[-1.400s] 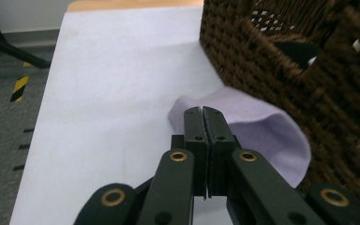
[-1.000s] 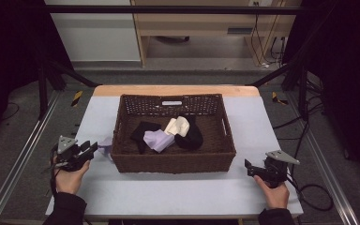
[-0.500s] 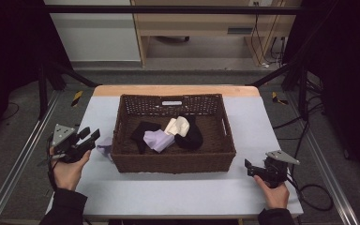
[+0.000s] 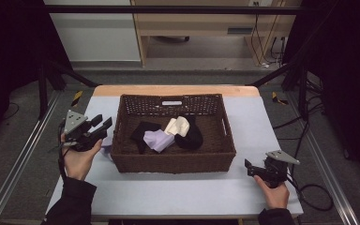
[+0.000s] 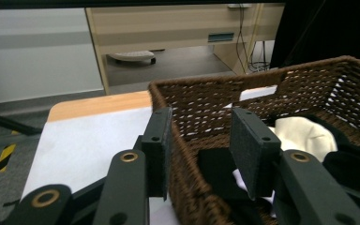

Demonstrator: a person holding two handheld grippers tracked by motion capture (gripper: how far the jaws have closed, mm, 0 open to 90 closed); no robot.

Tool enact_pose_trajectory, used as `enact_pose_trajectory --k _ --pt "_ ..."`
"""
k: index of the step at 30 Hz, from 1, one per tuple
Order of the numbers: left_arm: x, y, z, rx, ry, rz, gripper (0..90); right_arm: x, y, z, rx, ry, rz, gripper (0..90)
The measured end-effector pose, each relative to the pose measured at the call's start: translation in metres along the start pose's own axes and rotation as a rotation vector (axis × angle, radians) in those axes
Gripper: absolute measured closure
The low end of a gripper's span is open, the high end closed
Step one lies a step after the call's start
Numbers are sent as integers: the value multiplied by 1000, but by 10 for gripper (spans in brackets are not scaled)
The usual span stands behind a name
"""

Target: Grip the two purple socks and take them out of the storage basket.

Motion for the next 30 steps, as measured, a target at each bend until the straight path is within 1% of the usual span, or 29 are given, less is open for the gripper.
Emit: enact_pose_trajectory --k 5,10,12,15,16,17,23,24,25,26,27,28,30 --pt "-11 14 13 -21 5 -21 608 0 0 0 -1 1 0 66" --pt "-25 27 20 -38 -2 -39 619 0 0 0 -2 -1 2 66" --pt "-33 34 22 -42 -11 -55 621 0 0 0 -3 -2 2 67" --pt "-44 42 25 -57 -14 -64 624 0 0 0 -3 -1 5 70" --pt "-50 47 26 -66 -14 -81 630 0 0 0 -4 -2 6 71" --pt "-50 47 26 -66 -14 -81 632 0 0 0 -4 -2 6 71" --pt "-72 56 23 -84 -40 -94 626 0 0 0 -4 -2 8 71" --pt "-76 56 22 -84 -44 -96 612 0 0 0 -4 -1 9 71" --pt "-82 57 19 -87 -58 -96 607 0 0 0 -5 -1 9 71" --pt "-82 57 19 -87 -58 -96 601 0 0 0 -5 -1 9 71" --pt "-89 58 15 -96 -77 -96 594 0 0 0 -6 0 9 71" --pt "-89 58 15 -96 -77 -96 586 0 0 0 -6 0 9 71" --pt "-97 59 10 -106 -102 -99 576 0 0 0 -6 -1 10 71"
Point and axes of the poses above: each handheld gripper's, and its own axes: x roughly backward along the jaws, z roughly out of its top, y roughly to its right, the point moved 8 cm from there along -x, roughly forward along the jaws, and after that the axes turned 10 degrees about -z, right-handed, at the moved point
